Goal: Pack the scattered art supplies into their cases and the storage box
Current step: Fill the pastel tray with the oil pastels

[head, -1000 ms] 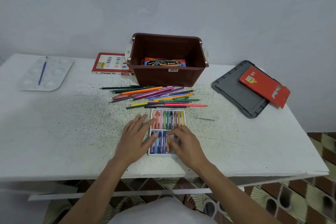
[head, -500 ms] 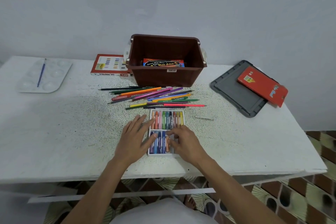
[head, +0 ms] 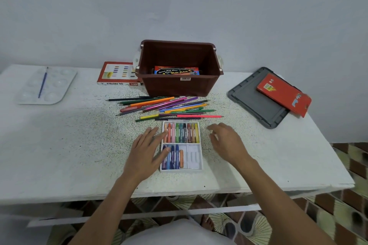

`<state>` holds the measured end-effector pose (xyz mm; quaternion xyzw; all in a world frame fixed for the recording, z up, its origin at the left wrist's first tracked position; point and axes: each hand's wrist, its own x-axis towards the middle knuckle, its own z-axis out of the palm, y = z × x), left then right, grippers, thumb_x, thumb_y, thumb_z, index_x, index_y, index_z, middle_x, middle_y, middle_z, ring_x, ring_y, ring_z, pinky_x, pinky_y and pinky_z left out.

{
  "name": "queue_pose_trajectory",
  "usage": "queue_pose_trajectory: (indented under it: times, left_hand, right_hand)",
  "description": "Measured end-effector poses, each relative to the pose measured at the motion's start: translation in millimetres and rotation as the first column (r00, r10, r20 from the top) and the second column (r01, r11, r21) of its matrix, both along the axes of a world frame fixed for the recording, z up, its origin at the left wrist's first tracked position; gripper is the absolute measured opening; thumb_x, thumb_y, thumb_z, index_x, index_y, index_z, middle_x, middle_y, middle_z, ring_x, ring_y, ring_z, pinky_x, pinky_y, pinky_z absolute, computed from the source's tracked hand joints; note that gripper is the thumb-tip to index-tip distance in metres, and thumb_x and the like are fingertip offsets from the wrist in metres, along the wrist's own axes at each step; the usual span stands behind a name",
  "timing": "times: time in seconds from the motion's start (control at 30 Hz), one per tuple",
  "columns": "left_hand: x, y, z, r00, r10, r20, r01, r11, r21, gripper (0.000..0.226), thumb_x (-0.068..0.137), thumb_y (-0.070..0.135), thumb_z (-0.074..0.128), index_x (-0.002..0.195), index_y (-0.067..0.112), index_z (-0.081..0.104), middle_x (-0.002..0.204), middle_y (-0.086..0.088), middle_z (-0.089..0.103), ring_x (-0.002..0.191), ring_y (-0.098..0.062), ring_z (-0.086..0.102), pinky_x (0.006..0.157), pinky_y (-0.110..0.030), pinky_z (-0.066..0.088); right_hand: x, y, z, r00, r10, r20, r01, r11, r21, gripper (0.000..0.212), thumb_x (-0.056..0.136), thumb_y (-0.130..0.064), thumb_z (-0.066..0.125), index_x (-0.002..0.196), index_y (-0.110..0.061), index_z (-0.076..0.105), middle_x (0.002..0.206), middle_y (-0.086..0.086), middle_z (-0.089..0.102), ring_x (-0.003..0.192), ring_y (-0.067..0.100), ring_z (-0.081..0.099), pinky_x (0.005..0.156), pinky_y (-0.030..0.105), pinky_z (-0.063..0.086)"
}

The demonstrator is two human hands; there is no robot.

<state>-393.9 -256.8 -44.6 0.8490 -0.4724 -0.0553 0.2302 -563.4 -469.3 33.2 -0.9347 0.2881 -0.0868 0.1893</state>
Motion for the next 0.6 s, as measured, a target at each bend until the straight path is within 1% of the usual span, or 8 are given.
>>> queue_pose_trajectory:
  times: [0.07,0.1,0.2,0.3,0.4,0.47,0.53,0.6]
  left_hand:
    - [0.0,-0.2,0.0,1.0,0.001,0.003,-0.001,1.0,0.004,0.067,0.093,0.07,0.018,0.151,0.038,0.027,0.161,0.006,0.02,0.15,-0.01,0.004,0.12,-0.036,0.004]
    - [-0.1,-0.4,0.2,1.0,0.002,0.0,-0.002,1.0,-0.001,0.067,0.093,0.07,0.019,0.151,0.038,0.028,0.161,0.006,0.02,0.15,-0.009,0.004,0.12,-0.035,0.004]
    - [0.1,-0.7,0.2,1.0,-0.002,-0.006,0.002,1.0,-0.016,0.067,0.093,0.069,0.021,0.151,0.037,0.03,0.161,0.005,0.021,0.149,-0.008,0.004,0.119,-0.034,0.003]
    - [-0.1,-0.9,0.6,1.0,-0.005,-0.003,0.005,1.0,-0.011,0.067,0.093,0.069,0.021,0.151,0.037,0.029,0.161,0.006,0.02,0.149,-0.007,0.002,0.119,-0.033,0.002]
    - [-0.1,-0.6,1.2,1.0,-0.002,-0.005,0.002,1.0,-0.01,0.066,0.094,0.068,0.021,0.151,0.037,0.029,0.161,0.006,0.021,0.149,-0.007,0.002,0.118,-0.032,0.001]
    - [-0.2,-0.5,1.0,1.0,0.0,-0.006,-0.001,1.0,-0.01,0.065,0.094,0.068,0.022,0.151,0.037,0.029,0.161,0.007,0.021,0.149,-0.007,0.002,0.118,-0.032,0.001]
    - [0.1,-0.1,0.7,1.0,0.0,-0.01,0.0,1.0,-0.002,0.064,0.094,0.068,0.022,0.151,0.038,0.028,0.161,0.008,0.019,0.149,-0.006,0.0,0.118,-0.031,0.0]
    - [0.0,-0.3,0.4,1.0,0.0,-0.011,0.0,1.0,0.001,0.065,0.094,0.068,0.022,0.151,0.038,0.027,0.161,0.008,0.019,0.149,-0.006,0.0,0.119,-0.031,0.0]
  right_hand:
    - [1.6,-7.4,-0.9,0.998,-0.026,-0.058,0.02,0.994,-0.106,0.037,0.098,-0.008,0.051,0.134,-0.011,0.059,0.12,0.013,0.064,0.105,0.032,0.057,0.082,0.039,0.049]
    - [3.7,-11.2,-1.7,0.996,-0.036,-0.087,0.024,0.991,-0.133,0.039,0.097,-0.007,0.051,0.135,-0.01,0.057,0.122,0.014,0.063,0.106,0.034,0.055,0.082,0.041,0.049]
    - [10.7,-17.6,-3.7,0.986,-0.051,-0.161,0.02,0.982,-0.189,0.043,0.095,-0.002,0.047,0.137,-0.008,0.052,0.121,0.018,0.062,0.103,0.037,0.055,0.08,0.04,0.046]
    - [12.9,-19.3,-6.1,0.963,-0.057,-0.265,-0.02,0.96,-0.28,0.045,0.094,-0.002,0.044,0.138,-0.011,0.049,0.117,0.014,0.062,0.101,0.034,0.054,0.08,0.038,0.044]
    - [13.1,-16.9,-9.9,0.95,-0.017,-0.311,-0.092,0.939,-0.331,0.043,0.091,0.002,0.046,0.131,-0.013,0.052,0.11,0.011,0.061,0.097,0.03,0.053,0.073,0.035,0.039]
    - [12.5,-13.6,-12.7,0.967,0.011,-0.256,-0.093,0.946,-0.309,0.045,0.091,0.003,0.048,0.132,-0.013,0.054,0.107,0.01,0.063,0.092,0.029,0.055,0.067,0.032,0.04]
    - [12.0,-7.1,-10.9,0.996,0.019,-0.092,-0.036,0.982,-0.187,0.042,0.094,0.002,0.048,0.132,-0.013,0.058,0.106,0.01,0.065,0.087,0.028,0.059,0.065,0.033,0.047]
    - [11.2,2.3,-4.4,0.995,0.021,0.099,-0.018,0.999,-0.031,0.033,0.097,-0.002,0.052,0.127,-0.012,0.063,0.104,0.008,0.066,0.082,0.022,0.061,0.069,0.032,0.051]
